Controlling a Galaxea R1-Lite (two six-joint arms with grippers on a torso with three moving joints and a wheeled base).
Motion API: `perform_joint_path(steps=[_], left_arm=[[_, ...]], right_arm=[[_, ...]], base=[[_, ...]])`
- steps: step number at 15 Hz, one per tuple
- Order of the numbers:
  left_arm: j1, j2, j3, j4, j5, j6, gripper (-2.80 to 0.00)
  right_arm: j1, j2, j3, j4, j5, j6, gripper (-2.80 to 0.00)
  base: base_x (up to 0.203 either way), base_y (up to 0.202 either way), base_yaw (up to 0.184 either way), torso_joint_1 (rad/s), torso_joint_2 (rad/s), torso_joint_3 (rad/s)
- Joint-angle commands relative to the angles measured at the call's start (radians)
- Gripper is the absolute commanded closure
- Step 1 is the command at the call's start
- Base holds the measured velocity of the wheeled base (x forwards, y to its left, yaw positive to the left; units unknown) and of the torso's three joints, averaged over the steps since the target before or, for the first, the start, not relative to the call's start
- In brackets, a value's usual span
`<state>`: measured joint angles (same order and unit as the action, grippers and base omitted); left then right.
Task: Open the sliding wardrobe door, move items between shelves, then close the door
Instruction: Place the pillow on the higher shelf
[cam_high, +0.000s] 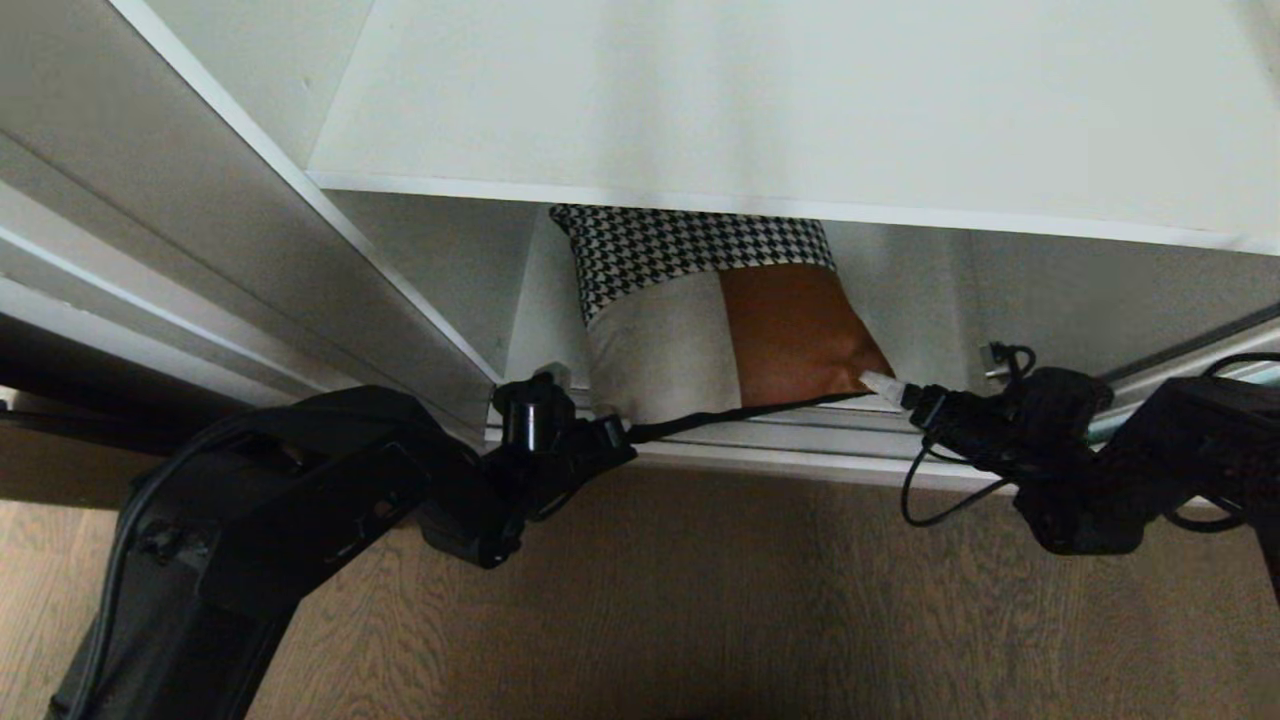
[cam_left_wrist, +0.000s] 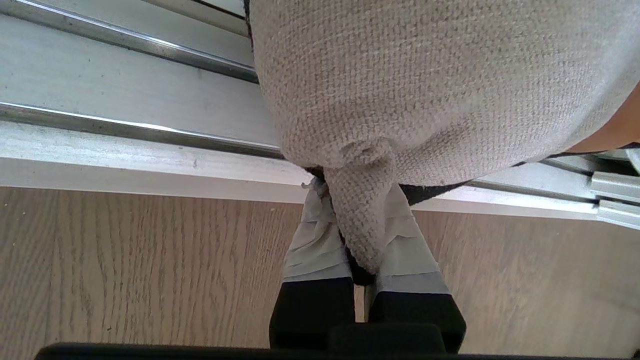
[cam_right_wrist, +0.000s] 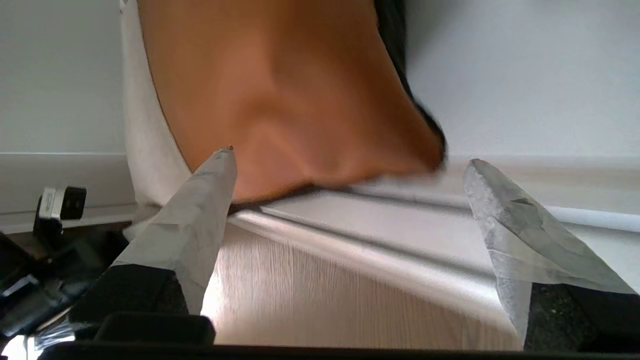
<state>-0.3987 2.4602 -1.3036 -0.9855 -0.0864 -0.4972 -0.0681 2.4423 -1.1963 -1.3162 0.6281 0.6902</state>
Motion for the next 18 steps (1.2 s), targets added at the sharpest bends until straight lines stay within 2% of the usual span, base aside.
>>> perform_joint_path(steps=[1, 7, 18], left_arm=[[0.0, 0.0, 0.003, -0.01, -0.001, -0.003, 0.0], [0.0, -0.003, 0.029, -0.035, 0.0, -0.001, 0.0], [0.0, 0.002, 0.03, -0.035, -0.001, -0.001, 0.0]], right_arm=[[0.004, 0.069, -0.075, -0.01, 0.0, 0.005, -2.8], [0.01, 0.117, -0.218, -0.007, -0.065, 0.005, -2.8], [0.01, 0.117, -0.289, 0.027, -0.065, 0.009, -2.8]], base=[[0.0, 0.0, 0.0, 0.0, 0.0, 0.0], [0.0, 0.0, 0.0, 0.0, 0.0, 0.0], [0.0, 0.0, 0.0, 0.0, 0.0, 0.0]])
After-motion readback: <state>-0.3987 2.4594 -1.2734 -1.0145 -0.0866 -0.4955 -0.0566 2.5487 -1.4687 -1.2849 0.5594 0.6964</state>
